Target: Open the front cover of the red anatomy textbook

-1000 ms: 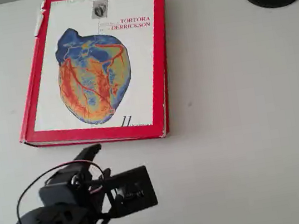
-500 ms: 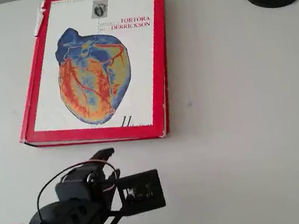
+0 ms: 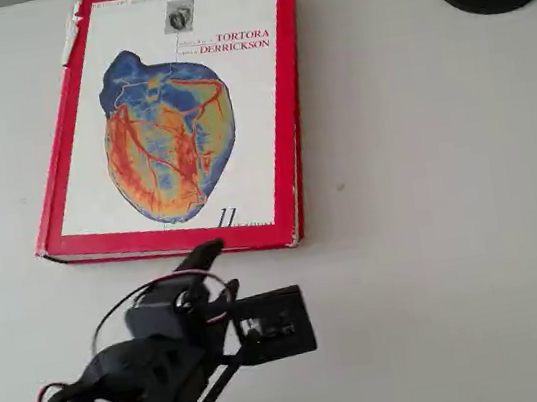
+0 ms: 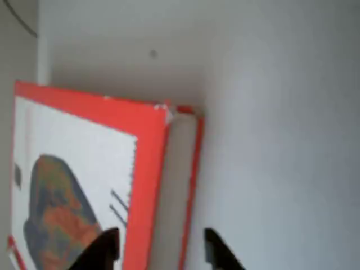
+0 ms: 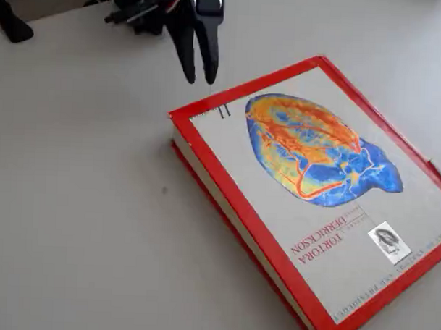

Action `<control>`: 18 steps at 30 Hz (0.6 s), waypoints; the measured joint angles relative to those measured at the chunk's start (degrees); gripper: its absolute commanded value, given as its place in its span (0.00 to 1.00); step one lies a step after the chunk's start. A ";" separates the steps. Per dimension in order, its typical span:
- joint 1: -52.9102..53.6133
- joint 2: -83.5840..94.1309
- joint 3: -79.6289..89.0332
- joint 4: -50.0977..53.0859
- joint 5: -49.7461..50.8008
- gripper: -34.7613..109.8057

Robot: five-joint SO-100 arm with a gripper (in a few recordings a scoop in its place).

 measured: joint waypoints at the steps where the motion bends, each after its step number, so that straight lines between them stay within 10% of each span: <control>1: 0.18 -1.49 0.00 -1.41 0.00 0.38; 18: 3.87 -32.08 -9.05 -21.27 -1.85 0.38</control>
